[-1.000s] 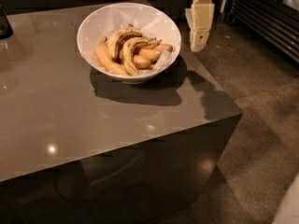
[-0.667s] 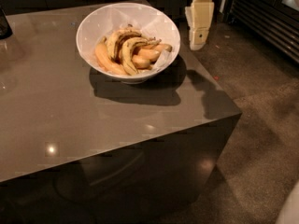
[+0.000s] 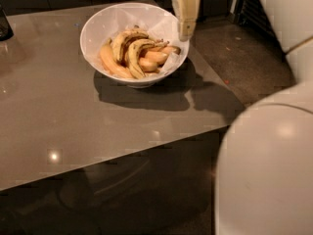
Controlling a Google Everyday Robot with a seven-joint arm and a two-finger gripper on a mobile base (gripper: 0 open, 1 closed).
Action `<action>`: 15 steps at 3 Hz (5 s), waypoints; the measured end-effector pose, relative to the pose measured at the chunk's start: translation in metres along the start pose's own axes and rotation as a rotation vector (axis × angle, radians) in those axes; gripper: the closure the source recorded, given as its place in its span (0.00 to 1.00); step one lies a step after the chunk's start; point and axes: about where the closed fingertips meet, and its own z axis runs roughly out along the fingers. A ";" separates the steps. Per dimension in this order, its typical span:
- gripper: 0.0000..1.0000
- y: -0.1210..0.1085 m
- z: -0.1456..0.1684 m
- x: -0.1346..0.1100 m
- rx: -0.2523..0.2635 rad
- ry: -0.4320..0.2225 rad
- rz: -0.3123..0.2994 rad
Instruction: Pick banana from white bowl
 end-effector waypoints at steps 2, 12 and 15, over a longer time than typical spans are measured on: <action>0.00 -0.048 0.031 -0.020 0.043 -0.023 -0.051; 0.56 -0.015 0.068 -0.011 -0.053 -0.104 -0.126; 0.35 0.023 0.080 0.015 -0.100 -0.066 -0.269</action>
Offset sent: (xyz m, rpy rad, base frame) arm 0.0198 0.0192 -0.0214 -0.1358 0.1654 0.0519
